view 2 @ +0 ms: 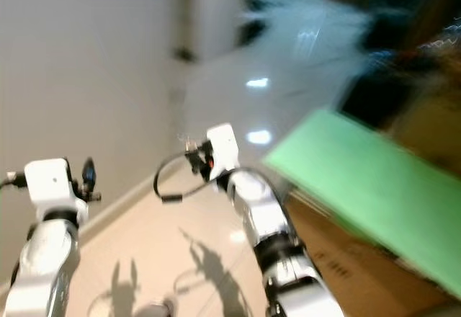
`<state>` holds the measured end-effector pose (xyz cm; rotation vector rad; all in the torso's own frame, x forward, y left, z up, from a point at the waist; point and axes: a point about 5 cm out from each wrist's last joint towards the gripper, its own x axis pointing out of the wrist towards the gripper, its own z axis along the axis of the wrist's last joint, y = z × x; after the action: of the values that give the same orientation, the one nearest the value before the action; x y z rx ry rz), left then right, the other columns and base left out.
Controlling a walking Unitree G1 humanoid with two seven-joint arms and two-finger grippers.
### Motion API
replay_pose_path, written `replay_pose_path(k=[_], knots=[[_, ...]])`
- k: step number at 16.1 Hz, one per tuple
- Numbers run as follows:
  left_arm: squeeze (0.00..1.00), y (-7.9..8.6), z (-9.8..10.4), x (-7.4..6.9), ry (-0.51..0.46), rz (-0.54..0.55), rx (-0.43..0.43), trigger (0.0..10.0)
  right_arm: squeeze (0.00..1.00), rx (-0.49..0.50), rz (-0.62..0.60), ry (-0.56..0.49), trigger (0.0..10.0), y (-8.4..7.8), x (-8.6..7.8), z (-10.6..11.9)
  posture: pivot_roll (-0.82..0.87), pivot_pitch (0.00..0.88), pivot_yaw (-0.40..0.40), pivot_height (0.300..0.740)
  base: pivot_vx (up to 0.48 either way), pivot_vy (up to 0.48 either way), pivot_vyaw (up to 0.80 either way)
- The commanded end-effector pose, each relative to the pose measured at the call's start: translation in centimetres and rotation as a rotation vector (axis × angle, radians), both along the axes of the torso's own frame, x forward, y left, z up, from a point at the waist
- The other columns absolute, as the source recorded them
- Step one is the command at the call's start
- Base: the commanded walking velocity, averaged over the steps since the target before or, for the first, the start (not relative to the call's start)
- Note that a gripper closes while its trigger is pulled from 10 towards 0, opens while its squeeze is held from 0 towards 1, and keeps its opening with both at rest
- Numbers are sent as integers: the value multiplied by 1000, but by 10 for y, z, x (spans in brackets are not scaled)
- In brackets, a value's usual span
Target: Hang keys on a hook
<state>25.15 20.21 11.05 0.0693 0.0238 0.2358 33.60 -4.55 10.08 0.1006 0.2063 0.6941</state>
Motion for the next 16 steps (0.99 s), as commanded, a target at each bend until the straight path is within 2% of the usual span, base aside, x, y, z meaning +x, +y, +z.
replay_pose_path(k=[1, 3, 4, 6, 9, 13, 16], knots=[[0, -8, 5, 0, -22, -19, -2, 10000, 0, -5, -8, 38, 0, -7, -1, -9, 175, 0, -129, 740, 0, 0, 450], [0, -6, 6, -2, -35, -12, -13, 10000, 0, -4, 2, 46, 0, -4, -2, -10, 184, 0, -139, 740, 0, 0, 450], [0, 1, 7, -5, -36, 22, 32, 10000, 0, -7, -1, 34, 0, -1, -2, -11, 196, 0, -148, 740, 0, 0, 0], [0, 10, 8, -11, -21, 80, 91, 10000, 0, 20, -35, 31, 0, -2, 0, -11, 214, 0, -154, 740, 0, -480, 0], [0, 23, 9, -21, 24, 131, 189, 10000, 0, 30, -82, 47, 0, -8, 2, -15, 238, 0, -153, 740, 0, -480, 665], [0, 24, 12, -26, 31, 146, 224, 10000, 0, 39, -68, 57, 0, -2, 1, -17, 261, 0, -162, 740, 0, -480, 591], [0, 26, 8, -35, 53, 165, 212, 10000, 0, 37, -64, 66, 0, -1, -2, -22, 263, 0, -176, 740, 0, -480, 535]])
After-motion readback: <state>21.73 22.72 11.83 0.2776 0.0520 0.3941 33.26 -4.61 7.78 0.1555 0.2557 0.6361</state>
